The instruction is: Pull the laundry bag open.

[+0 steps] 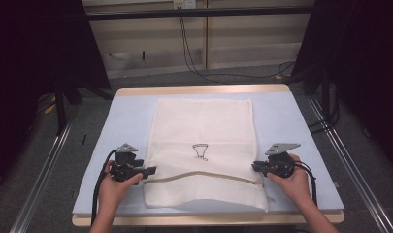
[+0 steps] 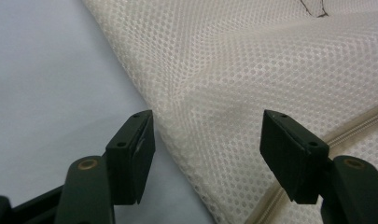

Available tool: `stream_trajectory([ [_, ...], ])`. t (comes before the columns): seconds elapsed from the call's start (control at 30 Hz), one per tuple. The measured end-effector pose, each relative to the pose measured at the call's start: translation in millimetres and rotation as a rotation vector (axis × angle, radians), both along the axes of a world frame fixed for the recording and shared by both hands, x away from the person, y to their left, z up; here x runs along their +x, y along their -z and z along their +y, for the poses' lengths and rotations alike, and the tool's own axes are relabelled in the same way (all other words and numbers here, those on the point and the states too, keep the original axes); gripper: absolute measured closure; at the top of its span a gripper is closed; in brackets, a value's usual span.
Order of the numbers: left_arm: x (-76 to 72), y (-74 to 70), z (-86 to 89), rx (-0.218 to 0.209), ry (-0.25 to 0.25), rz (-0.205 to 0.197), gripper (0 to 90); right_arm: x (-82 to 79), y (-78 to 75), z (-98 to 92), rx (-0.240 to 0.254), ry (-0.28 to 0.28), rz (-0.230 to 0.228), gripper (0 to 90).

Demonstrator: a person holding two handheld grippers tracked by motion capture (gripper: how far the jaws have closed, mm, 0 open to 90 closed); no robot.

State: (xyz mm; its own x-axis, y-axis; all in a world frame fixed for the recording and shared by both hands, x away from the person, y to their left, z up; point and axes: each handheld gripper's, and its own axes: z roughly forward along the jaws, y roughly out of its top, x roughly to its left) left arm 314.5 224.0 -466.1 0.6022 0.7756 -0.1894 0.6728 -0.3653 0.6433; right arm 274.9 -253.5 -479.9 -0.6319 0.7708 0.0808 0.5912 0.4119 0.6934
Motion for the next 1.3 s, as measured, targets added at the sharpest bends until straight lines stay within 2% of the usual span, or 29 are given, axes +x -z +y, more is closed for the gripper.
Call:
stream_trajectory([
  [0.03, 0.5, 1.1, -0.8, 0.012, 0.011, 0.006, 36.1, 0.0, 0.0, -0.1, 0.001, 0.0, 0.001, 82.6],
  [0.07, 0.4, 2.7, -2.2, 0.004, -0.007, 0.018, 36.6, 0.2, 0.0, -0.3, 0.001, -0.002, 0.002, 82.6],
  [0.13, 0.2, 4.0, -3.5, 0.024, -0.008, 0.032, 38.1, 0.3, -0.2, -0.8, -0.001, -0.002, 0.007, 82.6],
  [0.23, -1.3, 2.9, -7.4, 0.073, -0.001, 0.011, 46.7, 0.2, 0.1, -0.4, 0.002, -0.002, 0.0, 82.7],
  [0.33, -3.7, 1.7, -12.0, 0.089, -0.026, 0.017, 51.3, -0.3, -0.8, 0.3, -0.006, 0.003, 0.005, 82.8],
  [0.43, -4.8, 0.8, -15.8, 0.122, -0.011, 0.005, 61.8, -0.4, -1.2, 1.5, -0.012, 0.006, -0.003, 83.4],
  [0.47, -4.3, 0.5, -15.9, 0.117, -0.012, 0.008, 64.2, -0.2, -1.7, 1.2, -0.018, 0.006, -0.003, 83.9],
  [0.5, -3.7, 0.3, -16.1, 0.094, -0.008, 0.025, 71.1, 0.2, -1.6, 1.2, -0.005, 0.011, -0.007, 84.3],
  [0.57, -2.7, 0.3, -16.2, 0.094, -0.014, 0.033, 80.1, 1.7, -2.4, 0.4, -0.006, 0.013, 0.001, 84.6],
  [0.67, 0.3, -1.9, -14.9, 0.078, -0.019, 0.055, 84.9, 5.1, -1.7, -0.2, -0.005, 0.004, -0.011, 85.0],
  [0.73, 2.2, -1.6, -12.5, 0.06, -0.032, 0.049, 85.6, 6.4, -2.3, -1.0, -0.008, 0.007, -0.002, 85.1],
  [0.9, 11.1, -4.8, -4.4, 0.016, -0.047, 0.032, 86.3, 14.9, -3.8, -3.2, -0.011, 0.017, -0.029, 85.2],
  [0.93, 15.7, -4.4, -2.1, 0.001, -0.065, 0.022, 86.3, 16.7, -3.6, -3.7, -0.01, 0.018, -0.03, 85.2],
  [1.07, 24.4, -2.9, -0.8, -0.018, -0.085, 0.013, 86.2, 22.4, -3.3, -3.7, -0.001, 0.041, -0.029, 85.2],
  [1.1, 25.6, -2.6, -1.5, -0.028, -0.092, 0.025, 86.2, 24.6, -2.8, -4.3, -0.002, 0.032, -0.049, 85.1],
  [1.13, 26.1, -3.8, -0.8, -0.027, -0.086, 0.05, 86.3, 24.9, -3.0, -4.2, 0.0, 0.035, -0.041, 85.1],
  [1.17, 24.9, -5.0, -1.1, -0.033, -0.096, 0.051, 86.3, 25.2, -3.0, -4.0, -0.007, 0.034, -0.042, 85.2],
  [1.2, 23.2, -7.1, 0.5, -0.035, -0.084, 0.064, 86.3, 25.2, -2.9, -4.1, -0.006, 0.034, -0.044, 85.1],
  [1.3, 17.1, -8.9, 5.0, -0.038, -0.08, 0.065, 86.2, 25.8, -2.4, -4.3, -0.003, 0.037, -0.046, 85.1],
])
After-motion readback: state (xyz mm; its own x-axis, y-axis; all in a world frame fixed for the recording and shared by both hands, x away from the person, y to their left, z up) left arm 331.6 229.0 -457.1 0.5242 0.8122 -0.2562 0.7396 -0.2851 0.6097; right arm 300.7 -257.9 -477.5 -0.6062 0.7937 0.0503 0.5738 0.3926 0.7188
